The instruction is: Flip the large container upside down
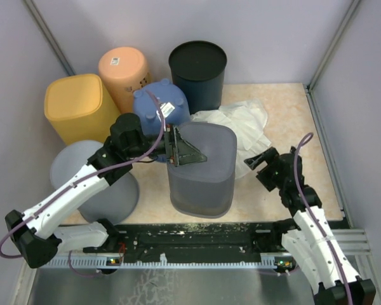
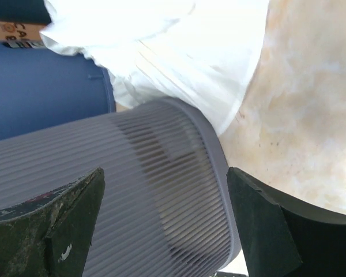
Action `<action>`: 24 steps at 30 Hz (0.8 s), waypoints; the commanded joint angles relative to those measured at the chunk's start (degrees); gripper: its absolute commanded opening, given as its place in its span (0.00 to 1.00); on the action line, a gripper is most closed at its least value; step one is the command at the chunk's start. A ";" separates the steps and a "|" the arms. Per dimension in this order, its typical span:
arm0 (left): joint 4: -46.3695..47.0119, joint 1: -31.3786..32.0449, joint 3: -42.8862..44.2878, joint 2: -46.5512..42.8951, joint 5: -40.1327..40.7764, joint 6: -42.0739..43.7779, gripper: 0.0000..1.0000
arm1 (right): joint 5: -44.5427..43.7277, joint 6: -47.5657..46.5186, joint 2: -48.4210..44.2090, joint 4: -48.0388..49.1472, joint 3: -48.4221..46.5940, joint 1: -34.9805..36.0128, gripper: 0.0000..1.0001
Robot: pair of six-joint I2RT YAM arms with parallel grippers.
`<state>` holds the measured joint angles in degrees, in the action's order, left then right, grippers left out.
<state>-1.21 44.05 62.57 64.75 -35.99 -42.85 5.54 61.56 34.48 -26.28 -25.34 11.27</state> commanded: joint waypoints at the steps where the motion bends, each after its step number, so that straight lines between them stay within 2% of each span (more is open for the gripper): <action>1: -9.98 0.23 7.18 -0.27 0.62 7.65 1.00 | -7.94 -12.93 0.66 -4.45 -13.29 0.36 0.87; 7: -26.64 0.24 16.18 -4.27 8.79 21.88 1.00 | -5.56 -30.22 0.73 -3.86 -29.51 0.38 0.86; 13: -35.75 0.24 17.04 -10.34 19.07 27.01 1.00 | -9.38 -42.27 -0.23 -3.62 -37.33 0.42 0.86; 15: -38.82 0.24 17.57 -11.16 25.71 26.95 1.00 | -14.58 -43.61 0.10 -4.12 -38.28 0.42 0.86; 19: -42.74 0.20 18.49 -11.24 39.80 21.63 1.00 | -27.03 -43.30 3.60 -8.48 -40.93 0.41 0.87; 24: -45.31 0.20 19.25 -10.80 46.78 18.41 1.00 | -33.88 -39.54 12.22 -17.88 -47.54 0.38 0.87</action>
<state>-42.57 44.12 80.51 53.71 -0.01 -21.39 -19.29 21.10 40.95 -37.60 -67.53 11.35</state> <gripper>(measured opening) 0.997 0.871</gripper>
